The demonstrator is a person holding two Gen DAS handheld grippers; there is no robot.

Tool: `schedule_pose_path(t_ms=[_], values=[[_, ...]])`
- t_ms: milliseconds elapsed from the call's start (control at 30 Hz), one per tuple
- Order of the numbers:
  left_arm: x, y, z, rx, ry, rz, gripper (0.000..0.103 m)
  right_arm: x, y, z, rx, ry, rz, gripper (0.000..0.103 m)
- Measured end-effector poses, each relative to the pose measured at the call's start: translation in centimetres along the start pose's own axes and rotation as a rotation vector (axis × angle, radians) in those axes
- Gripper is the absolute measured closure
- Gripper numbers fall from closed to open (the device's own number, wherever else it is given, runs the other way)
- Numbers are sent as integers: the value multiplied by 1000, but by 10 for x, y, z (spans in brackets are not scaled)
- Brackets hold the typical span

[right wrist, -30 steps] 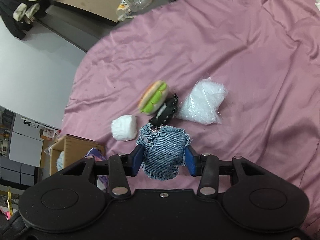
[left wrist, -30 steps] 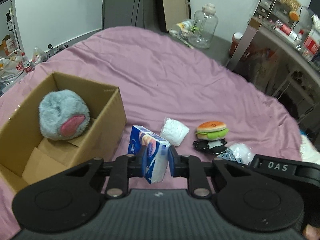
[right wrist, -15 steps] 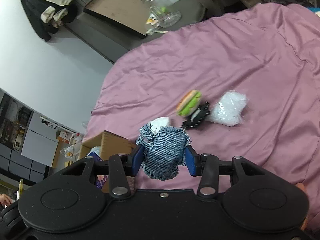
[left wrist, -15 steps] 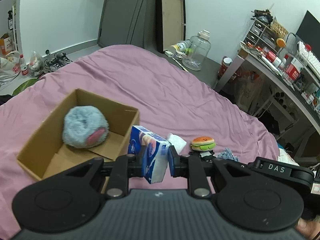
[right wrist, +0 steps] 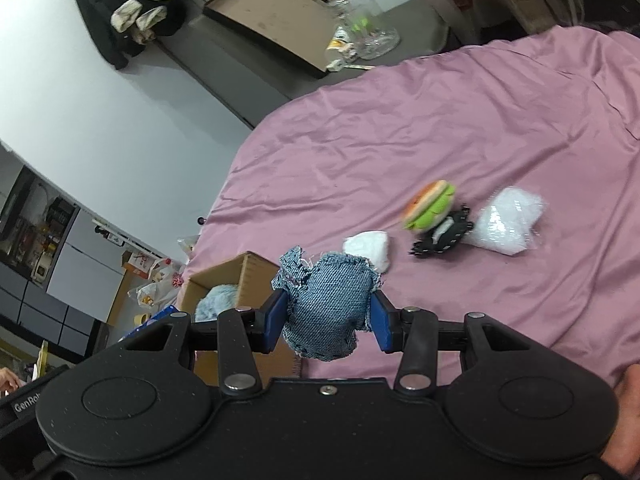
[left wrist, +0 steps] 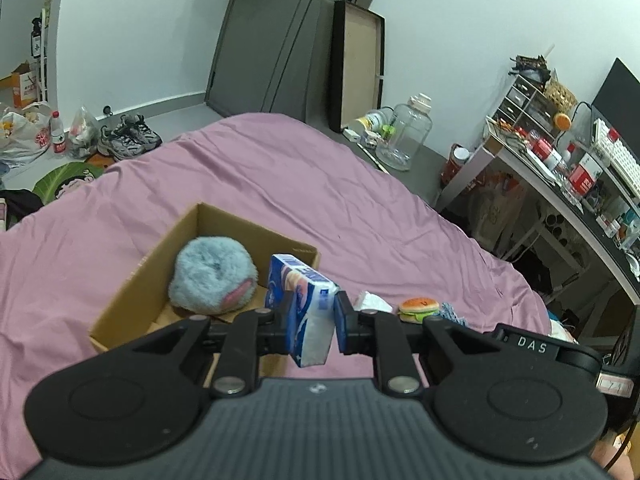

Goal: Organize soft objects
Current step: 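Lift the tissue pack with the left gripper while the right gripper carries the denim patch toward the box, then lower the tissue pack into the box with the left gripper while the right gripper releases the denim patch there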

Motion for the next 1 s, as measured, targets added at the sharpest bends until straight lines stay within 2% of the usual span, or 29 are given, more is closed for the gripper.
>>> schedule_pose_path(t_ms=[433, 1000], values=[[6, 3, 56, 70, -53, 7, 85, -16, 10, 33, 7, -68, 27, 59], [-25, 55, 107, 150, -124, 131, 84, -17, 44, 63, 35, -82, 38, 59]])
Point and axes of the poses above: each gripper's, at about its wrist camera, not at the fingertips, and y roughly the way its jaws point, z to its left, x to its top, the point moved 7 cm from there along y, roughly the way its jaws point, and after that the axes turned 13 degrees about -z, right-handed, at the moved point
